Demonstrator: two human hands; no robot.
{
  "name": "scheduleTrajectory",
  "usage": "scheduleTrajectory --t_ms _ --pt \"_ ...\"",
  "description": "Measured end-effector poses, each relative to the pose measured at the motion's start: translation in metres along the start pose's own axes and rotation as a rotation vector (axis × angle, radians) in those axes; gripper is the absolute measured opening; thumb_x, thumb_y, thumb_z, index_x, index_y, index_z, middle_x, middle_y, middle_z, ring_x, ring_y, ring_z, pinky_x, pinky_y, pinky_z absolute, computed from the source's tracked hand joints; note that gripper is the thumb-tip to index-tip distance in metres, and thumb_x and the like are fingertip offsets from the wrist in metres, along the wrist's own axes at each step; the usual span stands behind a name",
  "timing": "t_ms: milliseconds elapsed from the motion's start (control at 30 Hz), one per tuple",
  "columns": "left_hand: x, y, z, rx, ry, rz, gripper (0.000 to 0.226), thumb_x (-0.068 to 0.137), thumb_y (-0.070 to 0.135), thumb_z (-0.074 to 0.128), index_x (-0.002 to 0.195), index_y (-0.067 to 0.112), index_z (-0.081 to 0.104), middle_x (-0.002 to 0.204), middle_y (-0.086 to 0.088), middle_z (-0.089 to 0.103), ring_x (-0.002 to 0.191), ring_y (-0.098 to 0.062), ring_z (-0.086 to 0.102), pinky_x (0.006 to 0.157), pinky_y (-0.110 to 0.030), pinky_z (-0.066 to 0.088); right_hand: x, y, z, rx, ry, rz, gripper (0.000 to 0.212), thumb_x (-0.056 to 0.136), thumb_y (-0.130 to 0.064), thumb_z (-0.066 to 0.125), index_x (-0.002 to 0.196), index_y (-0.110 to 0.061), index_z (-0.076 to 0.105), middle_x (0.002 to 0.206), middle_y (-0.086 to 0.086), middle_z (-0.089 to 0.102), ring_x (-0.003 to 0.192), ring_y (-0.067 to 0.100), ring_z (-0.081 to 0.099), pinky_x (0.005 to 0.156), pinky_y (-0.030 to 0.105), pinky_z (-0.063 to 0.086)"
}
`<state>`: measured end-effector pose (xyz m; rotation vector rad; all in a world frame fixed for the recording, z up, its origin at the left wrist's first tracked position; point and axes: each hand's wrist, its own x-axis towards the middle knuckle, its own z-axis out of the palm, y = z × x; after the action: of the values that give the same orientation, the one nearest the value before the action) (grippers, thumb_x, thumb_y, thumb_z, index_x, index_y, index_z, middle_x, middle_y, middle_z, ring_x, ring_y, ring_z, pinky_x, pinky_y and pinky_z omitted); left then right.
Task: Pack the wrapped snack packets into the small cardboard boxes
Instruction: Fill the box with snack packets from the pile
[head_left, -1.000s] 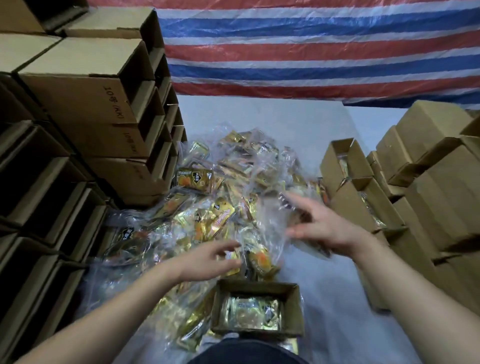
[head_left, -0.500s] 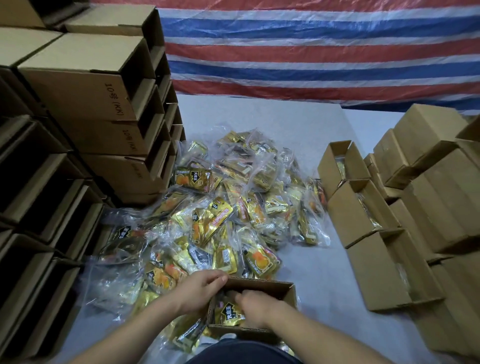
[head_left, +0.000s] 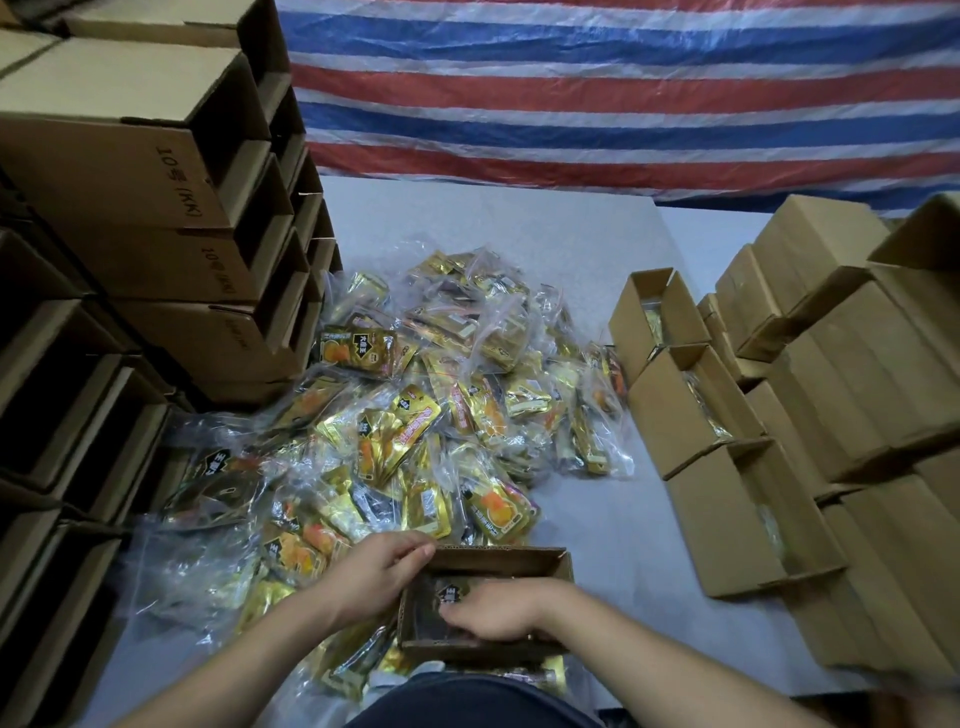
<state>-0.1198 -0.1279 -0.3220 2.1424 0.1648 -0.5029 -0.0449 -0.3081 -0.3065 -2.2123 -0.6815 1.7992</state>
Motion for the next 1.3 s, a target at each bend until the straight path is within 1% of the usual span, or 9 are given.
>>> scheduleTrajectory --t_ms 133,267,367,567,733,867,967,1133,1300 --pt "0.0 -0.004 0.002 0.009 0.03 0.0 0.024 0.102 0.037 0.047 0.099 0.03 0.07 0.081 0.005 0.068 0.07 -0.005 0.059 0.069 -0.026 0.047 0.017 -0.007 0.011 0.005 0.01 0.06 0.053 0.101 -0.042 0.032 0.132 -0.007 0.058 0.136 0.015 0.056 0.121 0.03 0.054 0.1 0.037 0.04" --pt "0.003 -0.007 0.003 0.031 0.034 0.007 0.018 0.101 0.037 0.049 0.101 0.039 0.067 0.091 0.017 0.069 0.085 0.005 0.061 0.076 -0.018 0.048 0.009 0.0 0.004 0.098 0.067 0.018 0.041 0.098 -0.045 0.038 0.098 -0.014 0.065 0.099 0.012 0.063 0.08 0.025 0.058 0.071 0.033 0.043" --pt "0.005 -0.006 0.004 0.034 0.04 -0.004 0.017 0.101 0.036 0.05 0.105 0.04 0.066 0.094 0.017 0.07 0.088 0.006 0.062 0.079 -0.018 0.049 0.008 0.01 -0.002 0.096 0.15 0.019 0.04 0.1 -0.047 0.039 0.092 -0.015 0.062 0.09 0.009 0.063 0.079 0.024 0.058 0.065 0.029 0.043" --pt "0.004 -0.01 0.005 0.027 0.049 -0.05 0.019 0.1 0.04 0.05 0.103 0.039 0.069 0.091 0.017 0.071 0.084 0.003 0.063 0.08 -0.023 0.052 0.012 0.008 0.008 -0.01 -0.023 0.082 0.06 0.099 -0.052 0.035 0.141 -0.012 0.05 0.148 0.015 0.045 0.132 0.029 0.048 0.104 0.038 0.036" --pt "0.003 -0.007 0.006 0.04 0.064 -0.032 0.019 0.101 0.039 0.05 0.095 0.042 0.069 0.089 0.014 0.071 0.083 -0.004 0.064 0.08 -0.031 0.053 -0.025 0.009 0.006 0.051 0.408 -0.161 0.035 0.097 -0.04 0.047 0.092 -0.013 0.067 0.086 0.005 0.065 0.089 0.029 0.066 0.066 0.032 0.047" --pt "0.005 0.016 -0.001 0.02 0.03 -0.009 0.022 0.102 0.038 0.048 0.097 0.034 0.069 0.083 0.004 0.071 0.074 -0.012 0.063 0.072 -0.031 0.051 -0.068 0.028 -0.018 -0.177 0.892 -0.386 0.035 0.093 -0.041 0.056 0.125 -0.028 0.057 0.116 -0.012 0.056 0.107 0.006 0.052 0.097 0.028 0.044" --pt "0.015 0.048 -0.011 0.031 0.007 0.047 0.024 0.102 0.039 0.046 0.1 0.031 0.068 0.087 0.004 0.07 0.078 -0.012 0.063 0.076 -0.031 0.051 -0.078 0.044 -0.039 -0.422 0.834 -0.235 0.052 0.091 -0.048 0.058 0.138 -0.028 0.046 0.127 -0.005 0.06 0.113 0.017 0.057 0.097 0.037 0.048" --pt "0.05 0.104 -0.009 0.139 -0.072 0.117 0.024 0.103 0.04 0.045 0.103 0.03 0.066 0.084 0.005 0.07 0.068 -0.008 0.061 0.067 -0.027 0.051 -0.085 0.081 -0.052 -0.468 0.887 -0.15 0.014 0.101 -0.035 0.048 0.089 -0.029 0.048 0.079 -0.006 0.053 0.084 0.024 0.064 0.052 0.029 0.031" --pt "0.085 0.147 0.022 0.017 -0.161 0.112 0.021 0.103 0.038 0.046 0.113 0.03 0.062 0.093 0.006 0.07 0.071 0.004 0.066 0.058 -0.01 0.048 -0.103 0.131 -0.039 -0.307 0.975 -0.034 0.018 0.102 -0.036 0.045 0.089 -0.024 0.049 0.09 0.004 0.065 0.084 0.028 0.062 0.064 0.034 0.038"
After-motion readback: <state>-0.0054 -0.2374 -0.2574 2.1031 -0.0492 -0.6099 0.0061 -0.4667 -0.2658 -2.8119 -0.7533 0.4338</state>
